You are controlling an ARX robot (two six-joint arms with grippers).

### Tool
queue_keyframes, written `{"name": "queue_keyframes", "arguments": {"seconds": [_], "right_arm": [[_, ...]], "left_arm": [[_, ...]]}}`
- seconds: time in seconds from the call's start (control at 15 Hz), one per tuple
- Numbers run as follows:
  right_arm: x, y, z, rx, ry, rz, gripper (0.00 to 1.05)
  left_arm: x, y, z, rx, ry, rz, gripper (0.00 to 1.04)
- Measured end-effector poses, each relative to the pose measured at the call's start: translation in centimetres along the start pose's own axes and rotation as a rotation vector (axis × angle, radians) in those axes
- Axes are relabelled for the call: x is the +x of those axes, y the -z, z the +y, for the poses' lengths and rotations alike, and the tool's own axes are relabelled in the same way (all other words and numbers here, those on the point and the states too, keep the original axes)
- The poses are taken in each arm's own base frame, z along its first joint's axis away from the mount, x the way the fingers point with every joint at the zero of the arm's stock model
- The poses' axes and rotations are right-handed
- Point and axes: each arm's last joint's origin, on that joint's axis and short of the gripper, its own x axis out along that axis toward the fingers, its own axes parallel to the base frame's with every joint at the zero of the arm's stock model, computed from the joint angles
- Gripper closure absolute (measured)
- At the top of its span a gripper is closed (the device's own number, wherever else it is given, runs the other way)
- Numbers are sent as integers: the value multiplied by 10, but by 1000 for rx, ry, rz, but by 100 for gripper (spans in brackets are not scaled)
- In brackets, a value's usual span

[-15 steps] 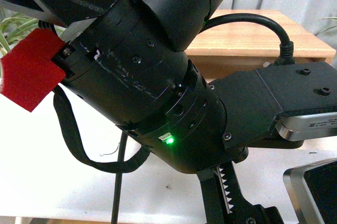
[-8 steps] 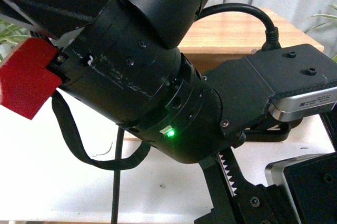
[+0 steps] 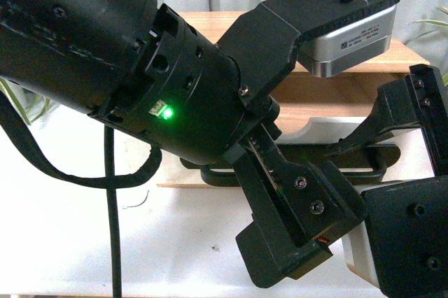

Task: Pull drawer

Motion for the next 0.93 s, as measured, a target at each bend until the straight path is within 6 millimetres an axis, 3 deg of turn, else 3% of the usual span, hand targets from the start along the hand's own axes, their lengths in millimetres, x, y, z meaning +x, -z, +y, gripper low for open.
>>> {"name": "queue_keyframes", "arguments": {"seconds": [0.07,0.13,0.67,0.93], "right_arm": [[-10,-5,-3,56,4,-36,6],[-12,-5,-4,73,4,-41,6],[-18,-2,-11,119,27,-54,6],[-41,12,-37,196,154,-41,6]], "left_arm": [[-19,-6,7,-60,-22,-102,7],[-24,-7,8,-73,-29,-125,7],[-35,-8,14,-108,-59,-185,7],[-55,-2,34,-217,-159,-296,7]]}}
